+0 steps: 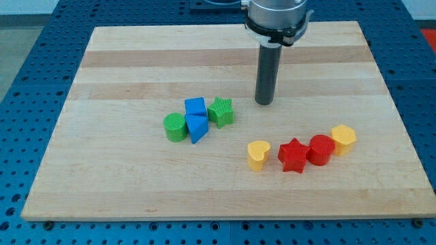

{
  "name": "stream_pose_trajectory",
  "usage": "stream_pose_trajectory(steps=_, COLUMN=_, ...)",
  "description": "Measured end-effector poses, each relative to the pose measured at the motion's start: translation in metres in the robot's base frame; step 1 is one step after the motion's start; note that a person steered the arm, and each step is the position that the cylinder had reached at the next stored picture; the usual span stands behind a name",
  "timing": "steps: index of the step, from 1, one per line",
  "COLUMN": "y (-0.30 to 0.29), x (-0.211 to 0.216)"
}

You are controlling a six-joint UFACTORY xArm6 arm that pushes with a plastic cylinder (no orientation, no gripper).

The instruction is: Nudge yellow heart right a bit

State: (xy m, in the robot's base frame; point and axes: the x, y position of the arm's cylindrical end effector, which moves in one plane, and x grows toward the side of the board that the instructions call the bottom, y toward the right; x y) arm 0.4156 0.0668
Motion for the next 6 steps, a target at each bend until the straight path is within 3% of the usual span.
stream_pose_trajectory(steps=1, y=-0.009, x=0.021)
stream_pose_trajectory(steps=5, y=-0.033, x=0.033)
stream_pose_trajectory(steps=6, y=-0.042, x=0.067)
